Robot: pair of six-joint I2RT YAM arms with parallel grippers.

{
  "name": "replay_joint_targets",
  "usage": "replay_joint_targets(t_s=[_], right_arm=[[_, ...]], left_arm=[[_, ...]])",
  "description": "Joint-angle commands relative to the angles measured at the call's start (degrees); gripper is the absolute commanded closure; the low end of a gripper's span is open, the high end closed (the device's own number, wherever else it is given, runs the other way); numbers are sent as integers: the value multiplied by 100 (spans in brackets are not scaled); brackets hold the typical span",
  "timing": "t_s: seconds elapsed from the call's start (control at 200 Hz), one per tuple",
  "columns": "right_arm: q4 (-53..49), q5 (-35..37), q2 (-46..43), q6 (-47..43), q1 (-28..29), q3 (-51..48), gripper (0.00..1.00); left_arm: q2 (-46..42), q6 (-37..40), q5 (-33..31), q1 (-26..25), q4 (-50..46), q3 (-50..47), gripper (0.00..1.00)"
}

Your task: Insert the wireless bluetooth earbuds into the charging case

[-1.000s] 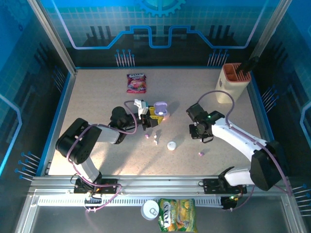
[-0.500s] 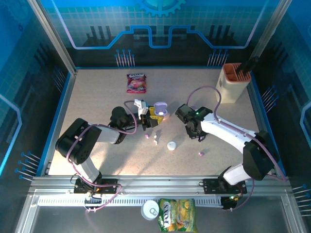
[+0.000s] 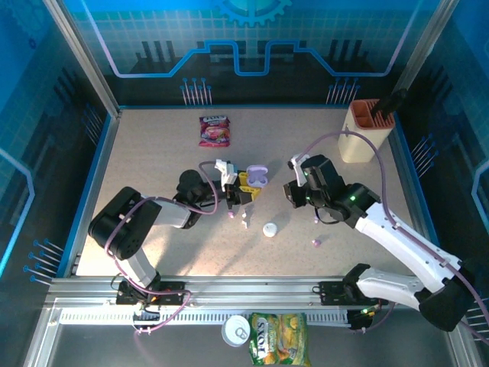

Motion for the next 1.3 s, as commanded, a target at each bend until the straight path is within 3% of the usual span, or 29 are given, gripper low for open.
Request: replay_joint_targets(t_s=[0.0,0.33,1.291], right_arm=[[270,-438,257,-549,220,565,82],[57,-201,939,-735,551,1315,83],[-267,-116,1407,-994,594,1203,82]], left_arm=[[118,250,99,-65,193,14,64],[117,389,-2,-114,194,-135,63],[161,295,-33,-126,196,-12,63]])
